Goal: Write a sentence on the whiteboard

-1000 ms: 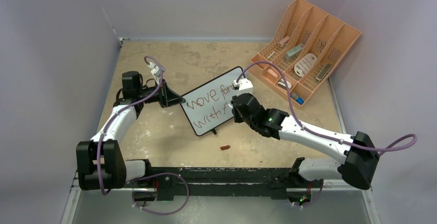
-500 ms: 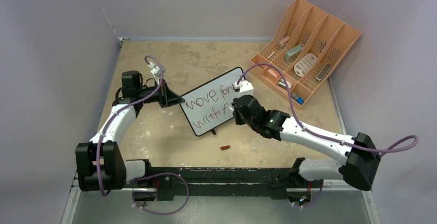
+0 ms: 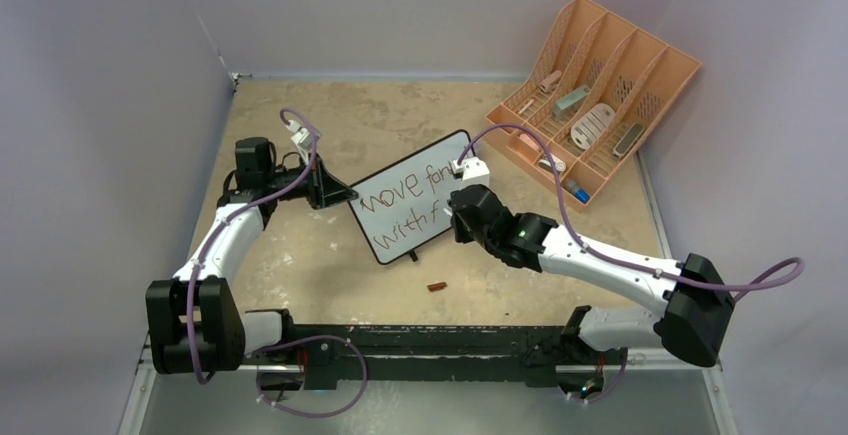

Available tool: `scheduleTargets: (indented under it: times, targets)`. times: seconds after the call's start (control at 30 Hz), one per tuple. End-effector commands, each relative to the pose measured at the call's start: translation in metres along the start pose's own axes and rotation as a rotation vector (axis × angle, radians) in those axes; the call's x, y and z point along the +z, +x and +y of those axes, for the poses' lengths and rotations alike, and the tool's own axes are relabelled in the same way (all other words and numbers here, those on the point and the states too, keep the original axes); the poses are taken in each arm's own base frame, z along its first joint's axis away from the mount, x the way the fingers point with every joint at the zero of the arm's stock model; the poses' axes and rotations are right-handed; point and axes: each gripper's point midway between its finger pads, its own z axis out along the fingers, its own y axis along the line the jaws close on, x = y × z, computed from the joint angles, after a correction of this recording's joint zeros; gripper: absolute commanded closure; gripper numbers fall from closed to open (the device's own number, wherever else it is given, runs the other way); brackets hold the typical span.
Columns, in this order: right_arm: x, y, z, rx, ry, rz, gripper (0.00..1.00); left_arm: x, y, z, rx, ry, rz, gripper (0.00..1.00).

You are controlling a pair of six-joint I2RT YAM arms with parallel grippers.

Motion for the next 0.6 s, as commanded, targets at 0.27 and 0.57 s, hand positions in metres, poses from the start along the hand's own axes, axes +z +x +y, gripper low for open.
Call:
scheduleTargets:
  times: [0.27, 0.57]
  targets:
    - [0.0048, -0.0175, 0.0022, 0.025, 0.014, -0.059, 1.00, -0.0046, -0.0104, -0.0007, 0.049, -0.007, -0.030, 1.00]
    - [0.0075, -0.0187, 0.0012, 0.024, 0.025, -0.065, 1.00, -0.0043, -0.0106, -0.0007, 0.050, -0.007, -0.030, 1.00]
